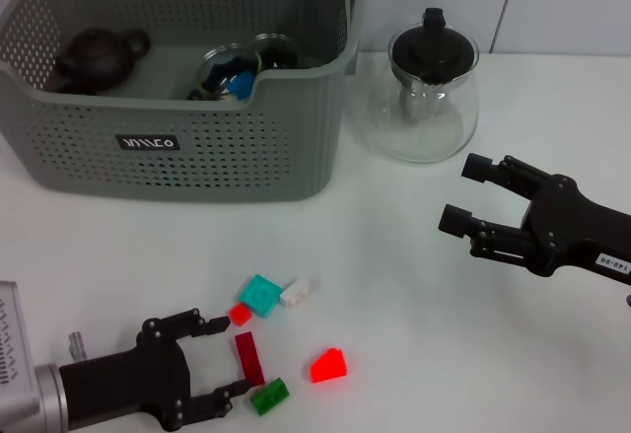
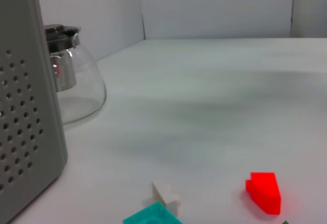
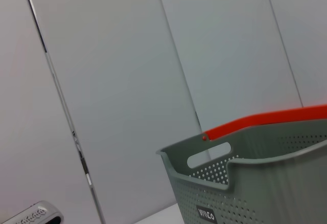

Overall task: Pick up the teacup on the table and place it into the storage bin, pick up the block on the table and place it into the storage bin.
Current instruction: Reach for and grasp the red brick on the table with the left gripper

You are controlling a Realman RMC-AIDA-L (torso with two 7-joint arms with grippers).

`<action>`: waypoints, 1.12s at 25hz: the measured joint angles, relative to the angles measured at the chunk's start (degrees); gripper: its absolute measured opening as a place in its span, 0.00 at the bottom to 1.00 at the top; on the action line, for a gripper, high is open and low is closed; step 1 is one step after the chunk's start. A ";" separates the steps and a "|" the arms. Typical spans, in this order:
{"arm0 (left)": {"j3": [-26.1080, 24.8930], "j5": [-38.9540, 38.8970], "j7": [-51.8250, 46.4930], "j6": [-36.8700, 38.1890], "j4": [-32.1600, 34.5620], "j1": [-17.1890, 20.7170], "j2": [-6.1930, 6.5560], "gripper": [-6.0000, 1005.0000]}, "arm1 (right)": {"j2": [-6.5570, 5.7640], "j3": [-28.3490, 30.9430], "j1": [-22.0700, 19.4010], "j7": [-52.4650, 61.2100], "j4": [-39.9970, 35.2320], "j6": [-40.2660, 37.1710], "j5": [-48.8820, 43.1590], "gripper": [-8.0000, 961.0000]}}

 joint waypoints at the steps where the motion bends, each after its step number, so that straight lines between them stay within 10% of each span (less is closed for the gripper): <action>1: 0.00 0.09 -0.05 0.18 -0.03 0.00 0.00 0.73 | 0.00 0.00 0.00 0.00 0.00 0.01 -0.01 0.98; 28: 0.08 0.01 -0.32 0.90 -1.45 -0.50 -0.08 0.77 | -0.21 0.00 0.00 0.00 0.00 -0.39 -0.18 0.98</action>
